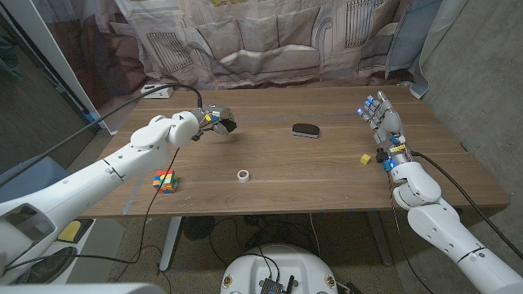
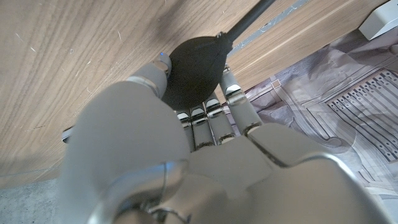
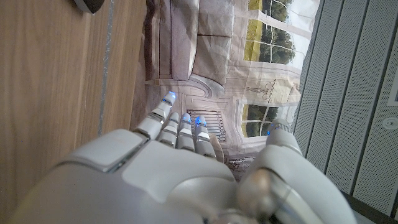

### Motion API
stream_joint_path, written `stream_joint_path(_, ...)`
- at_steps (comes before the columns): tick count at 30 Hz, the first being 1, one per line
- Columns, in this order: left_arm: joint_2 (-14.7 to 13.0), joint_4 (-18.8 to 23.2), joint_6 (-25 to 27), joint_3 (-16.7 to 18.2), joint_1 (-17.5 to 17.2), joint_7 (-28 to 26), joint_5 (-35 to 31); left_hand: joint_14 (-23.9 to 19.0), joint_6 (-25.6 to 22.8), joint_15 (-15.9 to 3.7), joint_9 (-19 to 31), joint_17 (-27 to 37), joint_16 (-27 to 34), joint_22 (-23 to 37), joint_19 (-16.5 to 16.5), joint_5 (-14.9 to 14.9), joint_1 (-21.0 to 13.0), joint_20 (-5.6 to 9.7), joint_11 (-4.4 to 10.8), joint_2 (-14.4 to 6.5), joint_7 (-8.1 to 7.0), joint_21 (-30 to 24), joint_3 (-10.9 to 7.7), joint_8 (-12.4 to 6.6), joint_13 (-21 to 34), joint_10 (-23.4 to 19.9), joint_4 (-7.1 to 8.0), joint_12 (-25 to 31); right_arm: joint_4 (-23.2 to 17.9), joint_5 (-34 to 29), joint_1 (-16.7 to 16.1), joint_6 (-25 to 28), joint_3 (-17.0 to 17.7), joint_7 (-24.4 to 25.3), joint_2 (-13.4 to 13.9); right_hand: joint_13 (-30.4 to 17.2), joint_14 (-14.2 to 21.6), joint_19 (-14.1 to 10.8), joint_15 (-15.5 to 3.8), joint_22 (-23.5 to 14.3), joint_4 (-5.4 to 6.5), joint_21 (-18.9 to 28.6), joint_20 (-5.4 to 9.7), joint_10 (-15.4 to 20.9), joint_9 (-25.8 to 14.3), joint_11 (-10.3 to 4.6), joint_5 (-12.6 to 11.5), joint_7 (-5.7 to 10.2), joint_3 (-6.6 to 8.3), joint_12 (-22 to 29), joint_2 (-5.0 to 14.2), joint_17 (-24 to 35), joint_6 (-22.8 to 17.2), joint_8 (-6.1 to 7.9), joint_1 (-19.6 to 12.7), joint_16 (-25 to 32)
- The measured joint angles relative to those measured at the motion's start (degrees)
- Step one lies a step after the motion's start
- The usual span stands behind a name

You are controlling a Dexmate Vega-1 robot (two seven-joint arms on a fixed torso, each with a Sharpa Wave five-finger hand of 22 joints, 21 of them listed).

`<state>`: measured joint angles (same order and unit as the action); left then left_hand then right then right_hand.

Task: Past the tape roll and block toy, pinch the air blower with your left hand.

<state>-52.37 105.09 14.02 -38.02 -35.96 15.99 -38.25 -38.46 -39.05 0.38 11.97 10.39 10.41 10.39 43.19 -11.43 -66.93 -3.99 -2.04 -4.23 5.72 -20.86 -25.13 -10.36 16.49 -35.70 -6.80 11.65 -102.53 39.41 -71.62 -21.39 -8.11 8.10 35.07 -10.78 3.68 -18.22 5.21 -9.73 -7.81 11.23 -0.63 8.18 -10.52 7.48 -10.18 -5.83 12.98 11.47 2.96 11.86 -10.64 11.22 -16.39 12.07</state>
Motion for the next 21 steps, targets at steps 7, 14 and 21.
stream_joint_path(7, -0.03, 0.03, -0.01, 0.09, -0.33, -0.30, 0.11, -0.01, 0.31, -0.41, 0.00, 0.00, 0.00, 0.00, 0.00, 0.00, 0.31, 0.00, 0.00, 0.29, -0.31, 0.00, 0.23, 0.00, 0.00, 0.00, -0.24, 0.00, -0.10, -0.02, -0.02, 0.03, 0.01, 0.00, 0.07, 0.00, 0.00, 0.00, 0.00, 0.00, 0.00, 0.00, 0.00, 0.00, 0.00, 0.00, 0.00, 0.00, 0.00, 0.00, 0.00, 0.00, 0.00, 0.00, 0.00, 0.00)
stream_joint_path(14, -0.05, 0.05, -0.02, 0.11, -0.53, -0.76, 0.11, -0.01, 0.31, -0.41, 0.00, 0.00, 0.00, 0.00, 0.00, 0.00, 0.91, 0.00, 0.00, 0.29, -0.31, 0.00, 0.23, -0.28, 0.01, -0.01, -0.24, 0.00, -0.12, -0.08, -0.05, 0.16, 0.02, -0.01, 0.13, 0.00, 0.00, 0.00, 0.00, 0.00, 0.00, 0.00, 0.00, 0.00, 0.00, 0.00, 0.00, 0.00, 0.00, 0.00, 0.00, 0.00, 0.00, 0.00, 0.00, 0.00)
stream_joint_path(21, -0.05, 0.05, -0.10, 0.11, -0.59, -1.07, 0.00, -0.41, 0.31, -1.23, 0.00, 0.01, 0.23, 0.01, 0.22, 0.00, 0.91, 0.21, 0.21, 0.29, -0.31, 0.00, 0.23, -0.28, -0.28, -0.22, -0.24, 0.00, -0.19, -0.12, -0.08, 0.30, 0.05, 0.01, 0.15, 0.00, 0.00, 0.00, 0.00, 0.00, 0.00, 0.00, 0.00, 0.00, 0.00, 0.00, 0.00, 0.00, 0.00, 0.00, 0.00, 0.00, 0.00, 0.00, 0.00, 0.00)
